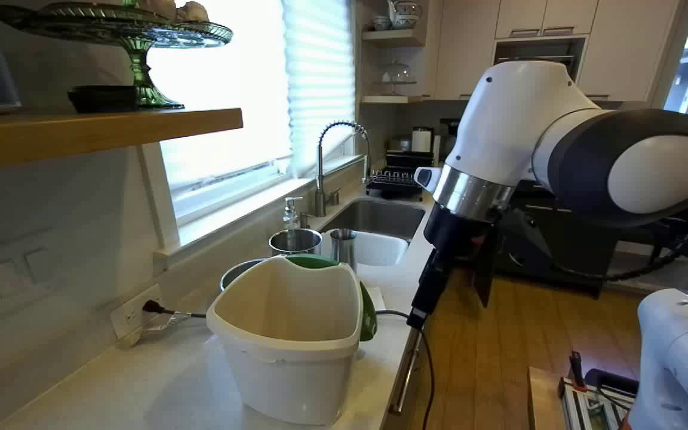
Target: Close the bin
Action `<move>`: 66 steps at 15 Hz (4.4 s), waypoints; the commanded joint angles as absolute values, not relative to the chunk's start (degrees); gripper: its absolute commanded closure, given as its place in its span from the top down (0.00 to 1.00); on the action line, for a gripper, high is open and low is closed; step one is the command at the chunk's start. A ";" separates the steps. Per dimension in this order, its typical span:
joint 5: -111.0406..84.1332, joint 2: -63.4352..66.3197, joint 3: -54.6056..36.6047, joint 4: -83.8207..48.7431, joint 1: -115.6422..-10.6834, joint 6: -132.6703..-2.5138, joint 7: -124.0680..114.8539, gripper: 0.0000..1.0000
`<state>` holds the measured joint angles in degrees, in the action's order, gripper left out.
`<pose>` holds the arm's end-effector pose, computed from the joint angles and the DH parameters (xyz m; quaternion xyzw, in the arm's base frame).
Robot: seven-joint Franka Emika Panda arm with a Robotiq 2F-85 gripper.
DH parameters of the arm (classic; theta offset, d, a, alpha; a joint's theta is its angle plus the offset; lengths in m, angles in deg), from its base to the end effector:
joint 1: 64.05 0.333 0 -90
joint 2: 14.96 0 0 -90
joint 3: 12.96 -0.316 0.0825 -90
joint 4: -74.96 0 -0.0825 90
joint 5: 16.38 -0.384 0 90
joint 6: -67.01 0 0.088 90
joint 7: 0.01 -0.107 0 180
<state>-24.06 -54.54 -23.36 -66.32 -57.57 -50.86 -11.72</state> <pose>0.3512 0.1243 0.5490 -0.9905 -0.0094 -0.1325 0.0369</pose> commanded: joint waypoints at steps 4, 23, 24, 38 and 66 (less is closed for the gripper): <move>-23.97 -54.51 -23.27 -66.21 -57.47 -50.76 -11.77 1.00; -19.86 -47.77 -9.03 -72.87 -61.42 -65.88 10.74 1.00; -20.98 -47.34 -7.73 -73.67 -61.19 -67.94 12.37 1.00; -27.21 -42.23 -2.51 -72.99 -57.70 -76.81 23.40 1.00; -40.16 -33.88 8.74 -75.46 -41.76 -98.63 55.33 1.00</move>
<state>-40.16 -33.87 8.74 -75.46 -41.76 -98.63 55.33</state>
